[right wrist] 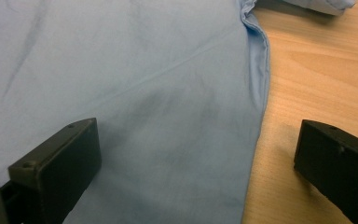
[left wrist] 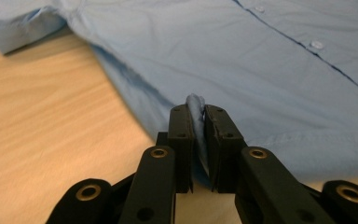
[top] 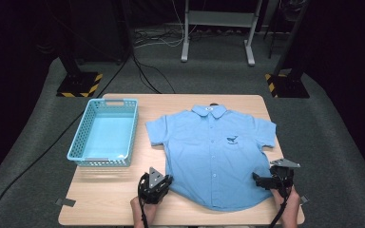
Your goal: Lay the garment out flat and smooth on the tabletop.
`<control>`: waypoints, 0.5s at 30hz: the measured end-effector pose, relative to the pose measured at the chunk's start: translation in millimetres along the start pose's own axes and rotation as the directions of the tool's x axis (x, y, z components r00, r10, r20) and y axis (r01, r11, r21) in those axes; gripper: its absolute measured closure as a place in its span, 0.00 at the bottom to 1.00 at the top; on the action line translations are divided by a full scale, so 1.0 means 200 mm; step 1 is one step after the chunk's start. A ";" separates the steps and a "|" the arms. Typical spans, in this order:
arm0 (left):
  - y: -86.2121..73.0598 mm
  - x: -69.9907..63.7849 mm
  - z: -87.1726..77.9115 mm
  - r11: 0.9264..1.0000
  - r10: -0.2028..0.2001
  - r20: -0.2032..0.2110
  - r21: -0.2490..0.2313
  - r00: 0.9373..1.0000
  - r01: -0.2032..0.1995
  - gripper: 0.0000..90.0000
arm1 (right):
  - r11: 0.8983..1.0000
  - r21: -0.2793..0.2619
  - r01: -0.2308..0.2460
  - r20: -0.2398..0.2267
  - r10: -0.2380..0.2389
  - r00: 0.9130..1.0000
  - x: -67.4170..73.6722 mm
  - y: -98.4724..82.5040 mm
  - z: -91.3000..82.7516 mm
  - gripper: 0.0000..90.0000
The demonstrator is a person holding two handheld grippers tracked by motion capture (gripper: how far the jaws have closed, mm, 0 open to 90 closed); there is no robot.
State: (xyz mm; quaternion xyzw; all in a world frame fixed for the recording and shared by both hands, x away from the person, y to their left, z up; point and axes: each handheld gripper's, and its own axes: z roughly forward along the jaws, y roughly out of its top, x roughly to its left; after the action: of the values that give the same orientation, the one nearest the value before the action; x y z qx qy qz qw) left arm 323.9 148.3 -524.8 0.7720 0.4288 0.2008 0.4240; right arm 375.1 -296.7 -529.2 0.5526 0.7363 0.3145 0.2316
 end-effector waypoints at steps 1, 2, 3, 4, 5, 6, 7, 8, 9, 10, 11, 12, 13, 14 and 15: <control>-0.01 0.00 -0.02 1.000 -0.001 -0.004 -0.002 1.000 0.001 0.89 | 1.000 0.000 0.000 0.000 0.000 1.000 0.00 0.00 0.00 0.00; -0.01 0.00 -0.03 1.000 -0.001 -0.005 -0.001 1.000 0.001 0.88 | 1.000 0.000 0.000 0.000 0.000 1.000 0.00 0.00 0.00 0.00; -0.02 0.01 -0.04 1.000 0.004 -0.007 0.007 1.000 -0.004 0.87 | 1.000 0.000 -0.002 0.000 0.002 1.000 0.00 0.00 0.00 0.00; -0.02 0.01 -0.04 1.000 0.005 -0.011 0.014 1.000 -0.005 0.85 | 1.000 0.000 0.000 0.000 0.000 1.000 0.00 0.00 0.00 0.00; -0.03 0.01 -0.05 1.000 0.005 -0.013 0.020 1.000 -0.005 0.82 | 1.000 0.000 0.000 0.000 0.000 1.000 0.00 0.00 0.00 0.00; -0.04 0.01 -0.06 1.000 0.003 -0.017 0.025 1.000 -0.003 0.82 | 1.000 0.000 0.000 0.000 0.000 1.000 0.00 0.00 0.00 0.00; -0.05 0.02 -0.07 1.000 -0.002 -0.023 0.029 1.000 0.002 0.80 | 1.000 0.000 0.000 0.000 0.000 1.000 0.00 0.00 0.00 0.00; -0.06 0.02 -0.09 0.999 -0.016 -0.033 0.030 0.999 0.017 0.77 | 1.000 0.000 -0.002 0.000 0.002 1.000 0.00 0.00 0.00 0.00; -0.06 0.03 -0.10 0.999 -0.026 -0.041 0.033 0.999 0.027 0.73 | 1.000 0.000 0.000 0.000 0.000 1.000 0.00 0.00 0.00 0.00; -0.06 0.04 -0.12 0.999 -0.034 -0.048 0.030 0.998 0.035 0.69 | 1.000 0.000 -0.001 0.000 0.001 1.000 0.00 0.00 0.00 0.00; -0.06 0.04 -0.14 0.999 -0.036 -0.061 0.024 0.997 0.037 0.64 | 1.000 0.000 -0.002 0.000 0.002 1.000 0.00 0.00 0.00 0.00; -0.06 0.05 -0.16 0.999 -0.035 -0.080 0.016 0.996 0.036 0.58 | 1.000 0.000 -0.002 0.000 0.002 1.000 0.00 0.00 0.00 0.00; -0.05 0.04 -0.18 0.999 -0.035 -0.093 0.003 0.995 0.036 0.52 | 1.000 0.000 -0.001 0.000 0.001 1.000 0.00 0.00 0.00 0.00; -0.04 0.04 -0.20 0.999 -0.031 -0.104 -0.009 0.994 0.031 0.46 | 1.000 0.000 -0.002 0.000 0.002 1.000 0.00 0.00 0.00 0.00; -0.02 0.03 -0.21 1.000 -0.021 -0.109 -0.018 0.994 0.019 0.42 | 1.000 0.000 -0.002 0.000 0.002 1.000 0.00 0.00 0.00 0.00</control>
State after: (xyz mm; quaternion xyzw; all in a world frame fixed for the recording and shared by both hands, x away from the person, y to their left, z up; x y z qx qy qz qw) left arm 296.6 175.2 -504.1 0.7519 0.4575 0.2420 0.4085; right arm 375.2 -296.5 -529.1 0.5532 0.7358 0.3147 0.2316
